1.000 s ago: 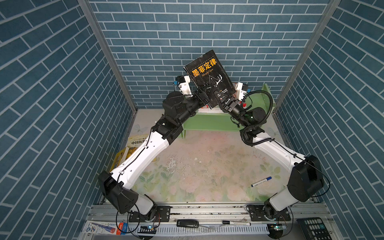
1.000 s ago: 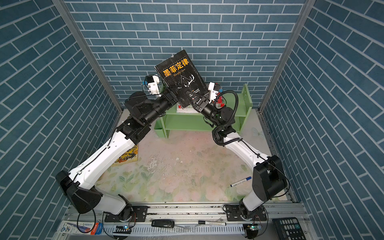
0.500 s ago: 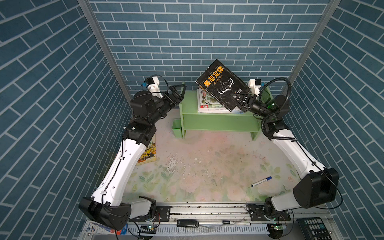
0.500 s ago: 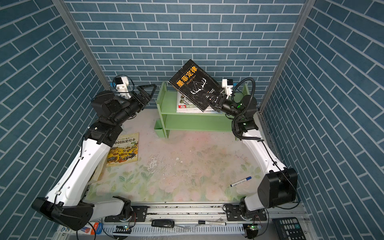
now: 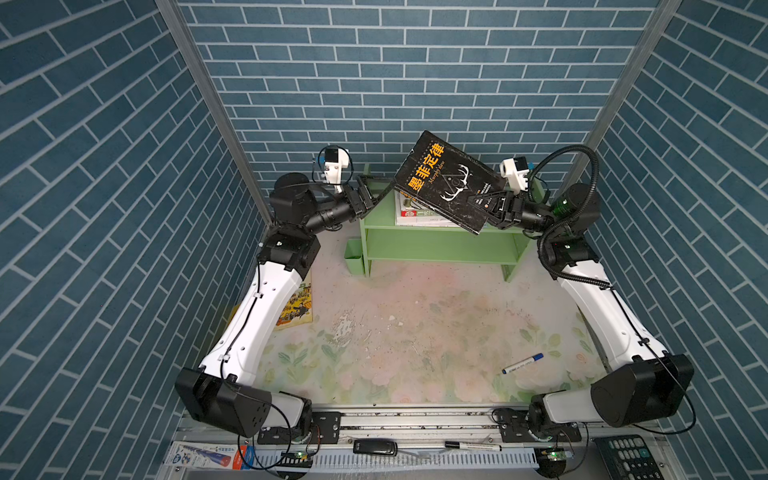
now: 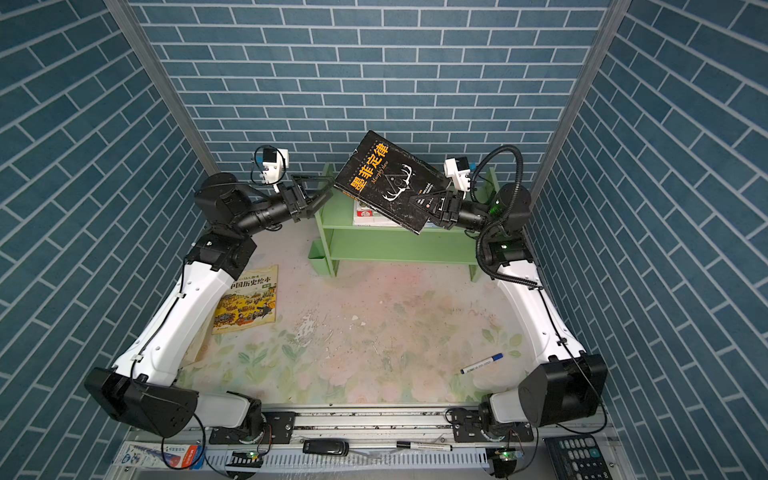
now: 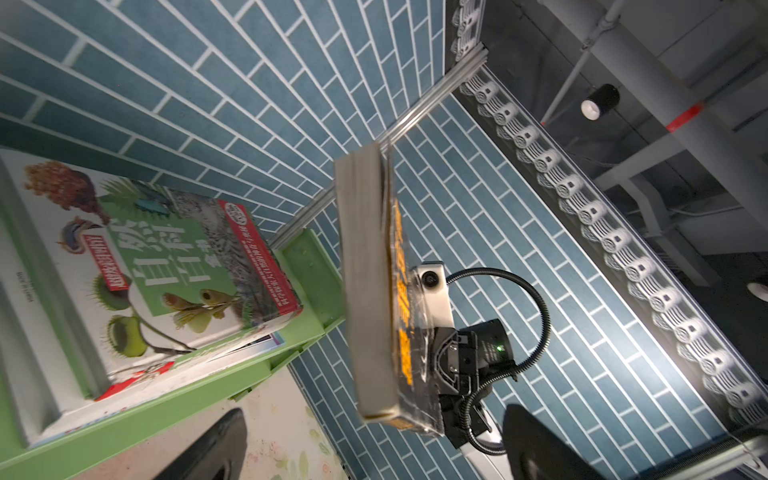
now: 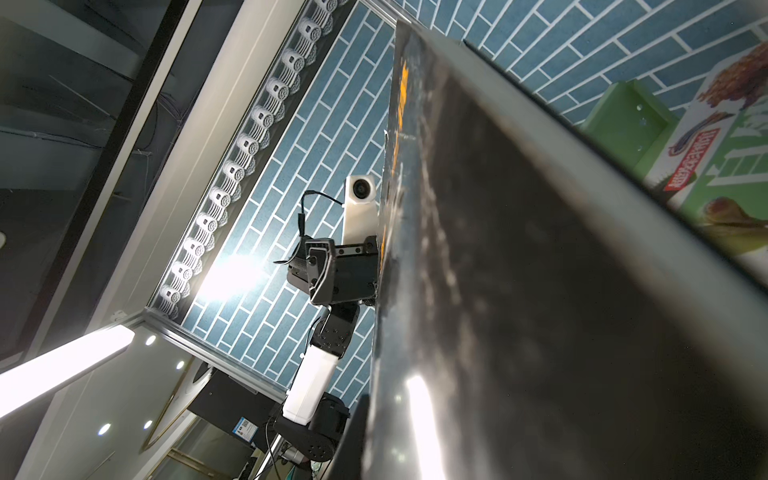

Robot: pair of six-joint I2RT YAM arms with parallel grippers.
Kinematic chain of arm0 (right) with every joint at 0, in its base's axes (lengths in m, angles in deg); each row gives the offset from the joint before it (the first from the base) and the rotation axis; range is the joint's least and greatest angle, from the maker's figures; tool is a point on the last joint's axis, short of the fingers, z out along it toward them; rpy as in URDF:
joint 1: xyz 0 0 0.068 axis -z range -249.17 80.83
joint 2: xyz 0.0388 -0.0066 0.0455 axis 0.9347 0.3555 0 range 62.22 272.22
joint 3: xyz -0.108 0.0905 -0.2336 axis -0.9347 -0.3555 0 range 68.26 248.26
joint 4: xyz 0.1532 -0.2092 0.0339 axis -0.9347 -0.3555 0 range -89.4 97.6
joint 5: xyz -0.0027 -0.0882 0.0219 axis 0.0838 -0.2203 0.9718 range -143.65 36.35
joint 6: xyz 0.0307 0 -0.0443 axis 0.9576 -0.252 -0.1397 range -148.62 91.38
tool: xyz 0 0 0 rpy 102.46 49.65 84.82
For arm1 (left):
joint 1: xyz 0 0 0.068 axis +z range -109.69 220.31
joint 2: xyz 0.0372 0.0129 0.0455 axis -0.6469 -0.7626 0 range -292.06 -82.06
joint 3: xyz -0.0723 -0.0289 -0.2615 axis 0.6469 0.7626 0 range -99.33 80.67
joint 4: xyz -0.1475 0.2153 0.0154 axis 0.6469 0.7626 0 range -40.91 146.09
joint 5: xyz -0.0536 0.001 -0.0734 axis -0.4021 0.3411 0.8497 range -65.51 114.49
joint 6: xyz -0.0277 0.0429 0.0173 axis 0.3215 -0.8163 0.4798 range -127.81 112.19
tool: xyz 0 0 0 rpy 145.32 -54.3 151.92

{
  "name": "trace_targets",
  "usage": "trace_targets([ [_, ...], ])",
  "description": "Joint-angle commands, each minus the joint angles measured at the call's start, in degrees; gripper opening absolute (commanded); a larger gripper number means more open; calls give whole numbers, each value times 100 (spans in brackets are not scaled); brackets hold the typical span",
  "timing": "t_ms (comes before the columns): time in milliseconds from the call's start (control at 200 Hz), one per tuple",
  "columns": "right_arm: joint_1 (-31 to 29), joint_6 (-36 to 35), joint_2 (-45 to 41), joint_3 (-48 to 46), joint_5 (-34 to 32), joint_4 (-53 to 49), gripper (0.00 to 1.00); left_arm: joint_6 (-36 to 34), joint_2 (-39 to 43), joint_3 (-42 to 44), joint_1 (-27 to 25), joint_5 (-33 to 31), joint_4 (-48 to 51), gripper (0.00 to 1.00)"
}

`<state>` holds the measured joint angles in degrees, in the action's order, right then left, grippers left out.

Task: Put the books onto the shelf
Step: 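Carry the black book with both grippers over the encyclopedia on the shelf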

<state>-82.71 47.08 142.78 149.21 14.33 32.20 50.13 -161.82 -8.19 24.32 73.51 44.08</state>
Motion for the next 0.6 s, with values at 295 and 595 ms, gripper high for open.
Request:
trace_targets([
  [295, -8, 138, 10, 583, 494, 210, 14, -32, -416, -527, -26, 459, 27, 83],
  [595, -8, 114, 218, 910, 596, 108, 15, -107, -686, -949, -235, 639, 215, 63],
])
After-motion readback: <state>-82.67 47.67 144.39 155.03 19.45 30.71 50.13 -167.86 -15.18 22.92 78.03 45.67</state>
